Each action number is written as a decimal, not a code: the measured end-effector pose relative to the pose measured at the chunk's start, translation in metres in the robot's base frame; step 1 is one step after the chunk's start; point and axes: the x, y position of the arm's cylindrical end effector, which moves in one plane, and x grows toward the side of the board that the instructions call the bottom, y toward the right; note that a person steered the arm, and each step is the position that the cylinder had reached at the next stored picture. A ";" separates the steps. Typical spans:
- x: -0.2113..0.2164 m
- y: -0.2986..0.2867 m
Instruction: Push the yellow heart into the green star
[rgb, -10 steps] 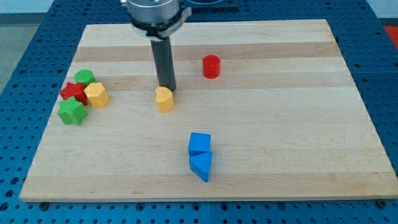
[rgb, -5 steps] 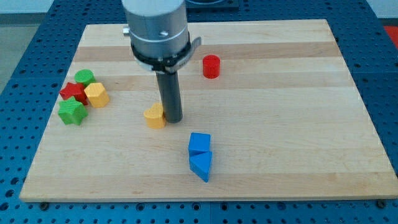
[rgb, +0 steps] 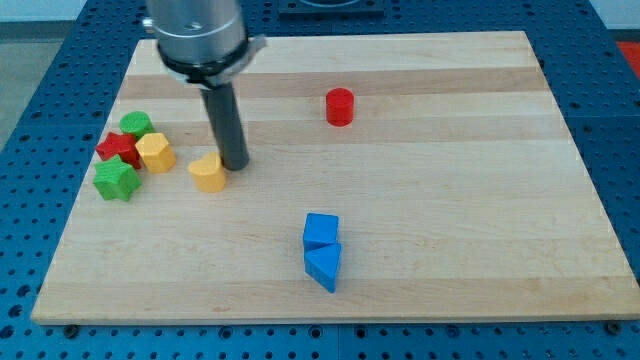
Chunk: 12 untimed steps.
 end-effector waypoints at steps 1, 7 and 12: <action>-0.001 -0.004; 0.026 -0.031; 0.034 -0.061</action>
